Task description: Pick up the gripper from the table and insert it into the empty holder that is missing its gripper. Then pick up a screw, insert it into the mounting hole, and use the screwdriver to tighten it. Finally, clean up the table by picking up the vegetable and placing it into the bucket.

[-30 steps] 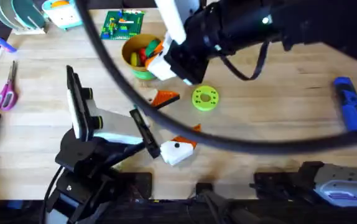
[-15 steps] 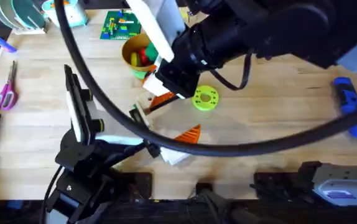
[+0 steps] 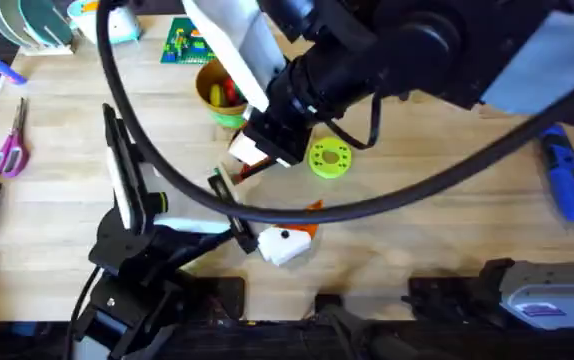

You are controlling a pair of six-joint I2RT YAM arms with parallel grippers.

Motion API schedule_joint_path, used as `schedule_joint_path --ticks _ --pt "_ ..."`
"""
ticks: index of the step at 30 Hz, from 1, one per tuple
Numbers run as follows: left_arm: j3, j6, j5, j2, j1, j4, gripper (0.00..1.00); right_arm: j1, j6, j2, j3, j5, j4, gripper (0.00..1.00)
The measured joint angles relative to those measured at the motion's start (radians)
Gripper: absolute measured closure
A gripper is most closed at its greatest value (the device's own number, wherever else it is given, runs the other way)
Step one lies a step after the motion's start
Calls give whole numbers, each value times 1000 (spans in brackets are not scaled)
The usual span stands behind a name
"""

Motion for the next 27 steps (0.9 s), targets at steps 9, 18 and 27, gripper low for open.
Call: schedule_joint_path --ticks 9,18,27 --pt "0 0 0 0 0 0 9 1 4 0 0 -1 -3 994" --pt "0 -4 1 0 0 -2 7 17 7 23 9 -1 -2 994" --pt "0 -16 -1 1 0 -2 8 18 7 57 17 0 -23 994"
